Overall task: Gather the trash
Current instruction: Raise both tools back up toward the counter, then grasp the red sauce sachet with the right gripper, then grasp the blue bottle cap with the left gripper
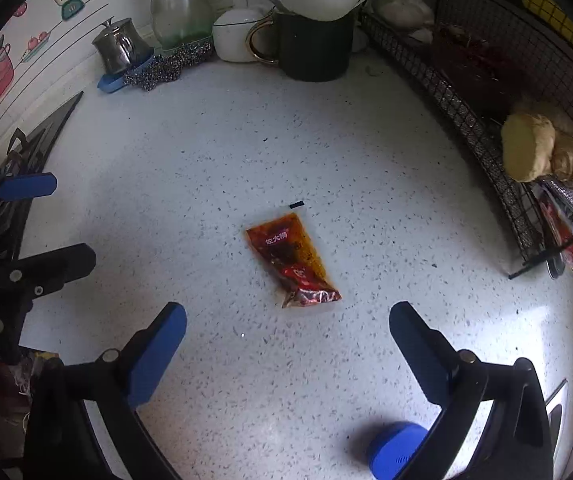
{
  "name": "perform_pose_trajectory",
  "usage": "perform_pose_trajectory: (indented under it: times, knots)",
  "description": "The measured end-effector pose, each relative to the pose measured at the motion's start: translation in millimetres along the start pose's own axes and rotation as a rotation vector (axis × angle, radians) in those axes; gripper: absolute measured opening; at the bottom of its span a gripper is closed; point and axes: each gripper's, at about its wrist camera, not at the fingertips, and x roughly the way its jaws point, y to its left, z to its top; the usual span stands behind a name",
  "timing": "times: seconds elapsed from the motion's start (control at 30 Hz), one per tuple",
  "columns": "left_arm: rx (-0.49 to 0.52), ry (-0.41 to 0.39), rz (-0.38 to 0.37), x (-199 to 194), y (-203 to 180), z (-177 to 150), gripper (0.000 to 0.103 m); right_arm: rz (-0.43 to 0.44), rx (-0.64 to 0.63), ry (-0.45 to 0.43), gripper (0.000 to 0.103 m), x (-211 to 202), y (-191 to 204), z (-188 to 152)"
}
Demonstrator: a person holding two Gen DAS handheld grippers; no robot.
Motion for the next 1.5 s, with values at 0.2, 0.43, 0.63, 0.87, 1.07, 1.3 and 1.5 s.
perform_pose_trajectory:
  times: [0.2,0.43,0.63,0.87,1.07,1.3,1.5]
  knots:
    - [-0.014,0.016,0.006,10,3,0,0.103,0.009,-0.058,0.029,0.083,24,5,13]
    - [0.008,0.019,0.019,6,-3,-5,0.103,-0.006,-0.096,0.025,0.025,27,13,7]
    - [0.024,0.025,0.011,-3,-13,-16,0.103,0.005,-0.030,0.004,0.018,9,14,-14]
    - [0.059,0.009,-0.025,-31,-32,-31,0.103,0.006,0.089,-0.022,0.013,-32,3,-37]
    - [0.118,-0.029,-0.058,-62,-58,-36,0.103,-0.014,0.144,-0.066,0.013,-74,-4,-70]
    - [0.214,-0.058,-0.094,-80,-96,-35,0.103,-0.055,0.242,-0.121,0.012,-121,-27,-109]
    - [0.258,-0.039,-0.141,-69,-130,-30,0.103,-0.097,0.330,-0.124,0.012,-130,-53,-132]
